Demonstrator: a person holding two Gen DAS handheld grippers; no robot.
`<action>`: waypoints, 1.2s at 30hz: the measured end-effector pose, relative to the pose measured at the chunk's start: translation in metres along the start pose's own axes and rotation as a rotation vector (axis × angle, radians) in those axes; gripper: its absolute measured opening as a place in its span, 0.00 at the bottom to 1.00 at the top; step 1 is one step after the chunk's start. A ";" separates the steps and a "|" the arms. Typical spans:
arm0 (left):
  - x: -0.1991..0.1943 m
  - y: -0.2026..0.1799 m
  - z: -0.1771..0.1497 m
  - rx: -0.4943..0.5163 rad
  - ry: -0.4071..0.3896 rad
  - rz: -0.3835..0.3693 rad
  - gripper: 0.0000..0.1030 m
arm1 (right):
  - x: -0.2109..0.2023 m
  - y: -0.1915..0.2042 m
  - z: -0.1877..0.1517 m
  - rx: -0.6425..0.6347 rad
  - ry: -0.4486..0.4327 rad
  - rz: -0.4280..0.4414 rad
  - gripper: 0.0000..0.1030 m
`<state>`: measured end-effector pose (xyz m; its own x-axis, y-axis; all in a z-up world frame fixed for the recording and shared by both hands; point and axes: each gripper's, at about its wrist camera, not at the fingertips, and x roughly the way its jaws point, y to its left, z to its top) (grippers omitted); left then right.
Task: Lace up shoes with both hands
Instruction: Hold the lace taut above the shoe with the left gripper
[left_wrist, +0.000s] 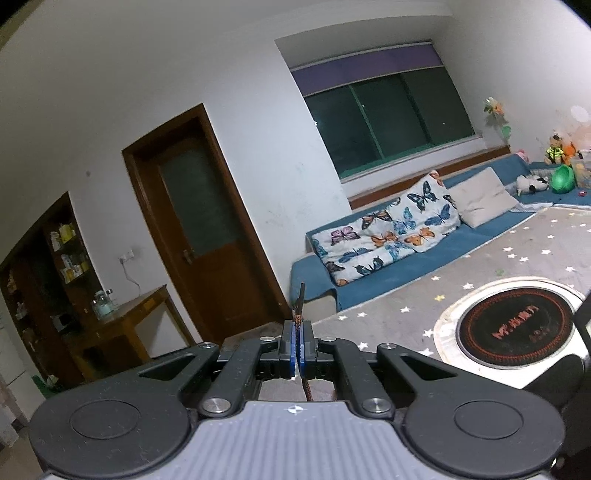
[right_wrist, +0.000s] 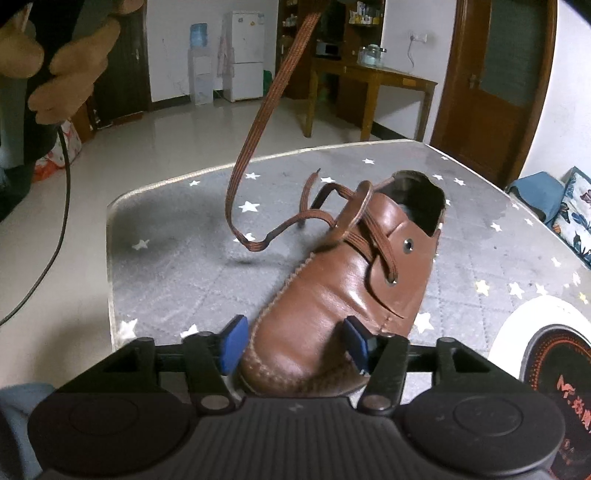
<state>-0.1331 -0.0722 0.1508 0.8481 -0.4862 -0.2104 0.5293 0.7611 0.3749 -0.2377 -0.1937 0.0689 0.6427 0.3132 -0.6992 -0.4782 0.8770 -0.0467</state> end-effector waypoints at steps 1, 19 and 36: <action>0.000 -0.001 -0.001 0.000 0.005 -0.004 0.02 | 0.000 -0.004 -0.001 0.017 0.001 0.010 0.55; 0.002 -0.008 -0.010 -0.005 0.030 -0.042 0.02 | -0.015 -0.030 -0.007 0.055 0.055 -0.041 0.54; 0.000 -0.017 -0.013 -0.004 0.037 -0.068 0.02 | -0.024 -0.046 -0.007 0.130 0.027 -0.067 0.54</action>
<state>-0.1421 -0.0798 0.1326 0.8107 -0.5204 -0.2683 0.5854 0.7287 0.3553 -0.2348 -0.2440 0.0828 0.6538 0.2437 -0.7164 -0.3518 0.9361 -0.0026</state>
